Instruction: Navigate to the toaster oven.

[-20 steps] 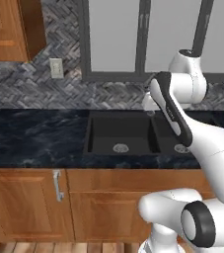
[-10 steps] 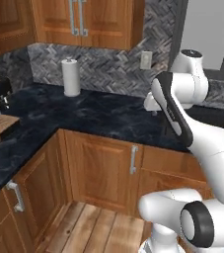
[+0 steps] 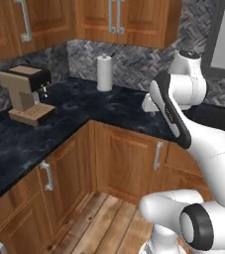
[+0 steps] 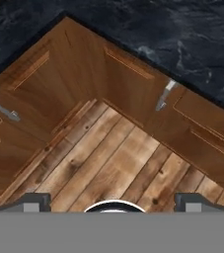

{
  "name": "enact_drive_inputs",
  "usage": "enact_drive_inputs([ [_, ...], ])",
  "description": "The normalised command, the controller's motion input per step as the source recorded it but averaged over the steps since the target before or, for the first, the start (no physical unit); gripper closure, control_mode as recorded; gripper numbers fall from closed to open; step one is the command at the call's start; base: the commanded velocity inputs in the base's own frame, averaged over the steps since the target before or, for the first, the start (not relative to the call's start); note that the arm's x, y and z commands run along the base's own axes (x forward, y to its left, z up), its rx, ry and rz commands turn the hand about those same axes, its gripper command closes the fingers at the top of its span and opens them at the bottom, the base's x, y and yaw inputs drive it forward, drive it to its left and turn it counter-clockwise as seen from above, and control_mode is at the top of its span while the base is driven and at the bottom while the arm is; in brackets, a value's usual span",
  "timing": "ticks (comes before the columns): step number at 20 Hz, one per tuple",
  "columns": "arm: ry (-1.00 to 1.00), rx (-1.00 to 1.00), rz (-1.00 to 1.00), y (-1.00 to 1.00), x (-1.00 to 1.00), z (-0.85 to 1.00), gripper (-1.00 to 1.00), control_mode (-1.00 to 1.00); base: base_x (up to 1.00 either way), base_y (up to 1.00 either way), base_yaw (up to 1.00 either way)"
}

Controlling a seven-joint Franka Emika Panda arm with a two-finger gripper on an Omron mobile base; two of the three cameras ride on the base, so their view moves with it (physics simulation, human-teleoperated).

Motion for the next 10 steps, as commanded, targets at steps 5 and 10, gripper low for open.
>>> enact_drive_inputs([
  [5,0.00,0.00,0.00,0.00,0.00,0.00,-1.00,1.00,-0.20,0.44,0.70],
  [10,0.00,0.00,0.00,0.00,0.00,0.00,-1.00,1.00,-0.31,0.47,0.68],
])
